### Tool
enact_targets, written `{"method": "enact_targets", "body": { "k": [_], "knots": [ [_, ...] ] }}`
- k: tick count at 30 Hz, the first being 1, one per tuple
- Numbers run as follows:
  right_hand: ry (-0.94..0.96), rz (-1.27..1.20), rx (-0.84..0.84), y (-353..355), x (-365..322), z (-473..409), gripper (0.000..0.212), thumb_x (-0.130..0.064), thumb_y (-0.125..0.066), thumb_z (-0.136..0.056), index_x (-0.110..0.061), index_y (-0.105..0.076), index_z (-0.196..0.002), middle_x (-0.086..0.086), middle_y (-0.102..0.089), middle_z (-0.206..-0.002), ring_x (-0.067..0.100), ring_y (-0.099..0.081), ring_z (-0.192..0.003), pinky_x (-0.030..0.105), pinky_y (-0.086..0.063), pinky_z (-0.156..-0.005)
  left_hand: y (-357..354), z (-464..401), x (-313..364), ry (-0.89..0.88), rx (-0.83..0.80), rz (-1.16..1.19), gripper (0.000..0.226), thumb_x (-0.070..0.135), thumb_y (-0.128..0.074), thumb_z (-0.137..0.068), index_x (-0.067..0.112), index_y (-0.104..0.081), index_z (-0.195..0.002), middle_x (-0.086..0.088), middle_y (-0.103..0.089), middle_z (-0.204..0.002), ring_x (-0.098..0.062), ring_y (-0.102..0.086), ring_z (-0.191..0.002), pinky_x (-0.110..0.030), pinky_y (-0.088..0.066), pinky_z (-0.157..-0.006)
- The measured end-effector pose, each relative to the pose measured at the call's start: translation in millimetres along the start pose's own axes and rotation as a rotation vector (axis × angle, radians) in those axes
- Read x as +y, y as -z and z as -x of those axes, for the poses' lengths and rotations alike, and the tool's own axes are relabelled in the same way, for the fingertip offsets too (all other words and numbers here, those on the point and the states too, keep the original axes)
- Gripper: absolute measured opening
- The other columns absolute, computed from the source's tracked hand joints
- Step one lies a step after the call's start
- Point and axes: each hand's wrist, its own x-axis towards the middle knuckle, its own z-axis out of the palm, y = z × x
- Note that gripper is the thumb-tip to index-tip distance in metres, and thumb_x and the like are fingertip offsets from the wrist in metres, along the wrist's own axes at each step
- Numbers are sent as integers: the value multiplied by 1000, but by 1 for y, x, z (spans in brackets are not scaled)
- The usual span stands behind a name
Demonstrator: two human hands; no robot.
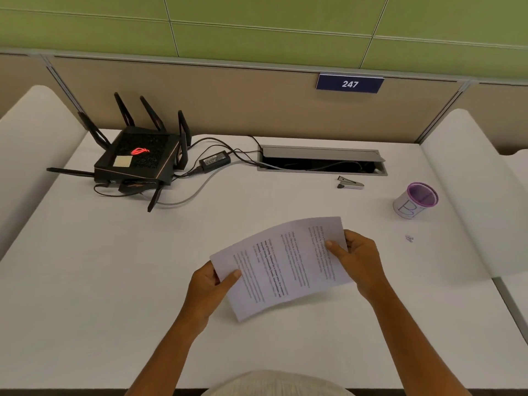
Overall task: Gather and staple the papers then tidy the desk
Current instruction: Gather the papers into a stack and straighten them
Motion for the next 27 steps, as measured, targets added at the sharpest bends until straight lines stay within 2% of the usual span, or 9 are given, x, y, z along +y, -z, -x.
{"method": "enact_targets", "body": {
  "k": [6, 9, 11, 15, 18, 23, 25, 27],
  "knots": [
    [60, 287, -213, 7, -26, -18, 10, -19, -71, -97, -24, -78, -103, -8, -78, -95, 16, -75, -80, 28, -60, -69, 12, 0, 3, -43, -36, -62, 25, 20, -77, -93, 28, -74, -116, 5, -80, -105, -18, -76, -101, -30, -60, -87],
    [117, 429, -301, 1, -32, -28, 8, -20, -70, -97, -21, -76, -101, -6, -76, -96, 16, -72, -82, 25, -54, -68, 5, -3, 8, -51, -83, -127, 23, 20, -77, -94, 29, -75, -115, 7, -80, -106, -14, -76, -100, -18, -57, -81],
    [154, 498, -358, -4, -35, -34, 5, -20, -70, -97, -21, -75, -100, -6, -74, -96, 13, -70, -82, 23, -53, -69, -6, -6, 14, -64, -144, -175, 23, 21, -76, -95, 30, -74, -116, 11, -80, -107, -10, -76, -100, -16, -57, -80],
    [261, 619, -468, -18, -37, -41, 8, -19, -69, -97, -26, -72, -97, -9, -70, -93, 9, -65, -81, 29, -55, -76, -36, -15, 28, -115, -239, -235, 25, 24, -70, -99, 32, -70, -123, 18, -76, -115, 0, -73, -97, -11, -55, -72],
    [318, 659, -499, -27, -37, -45, 10, -20, -68, -96, -22, -74, -104, -6, -73, -98, 11, -67, -84, 35, -59, -79, -57, -20, 35, -146, -294, -189, 24, 28, -64, -103, 28, -69, -127, 13, -78, -115, -7, -76, -96, -20, -61, -72],
    [336, 700, -507, -33, -37, -50, 13, -20, -67, -95, -19, -74, -106, -2, -73, -99, 16, -67, -85, 39, -60, -79, -82, -30, 35, -135, -216, -138, 20, 32, -58, -106, 20, -72, -115, -1, -80, -102, -22, -78, -89, -39, -66, -77],
    [333, 707, -506, -32, -36, -53, 12, -21, -67, -96, -19, -74, -105, -1, -73, -98, 17, -66, -84, 40, -60, -78, -88, -32, 35, -118, -185, -113, 20, 33, -57, -106, 22, -72, -113, -2, -80, -100, -22, -78, -87, -37, -66, -74],
    [337, 709, -507, -31, -34, -58, 12, -21, -67, -96, -18, -74, -106, -1, -72, -98, 18, -66, -84, 38, -59, -77, -92, -34, 35, -108, -167, -91, 19, 34, -57, -106, 24, -72, -111, 0, -80, -98, -20, -78, -85, -29, -64, -69]
  ]
}}
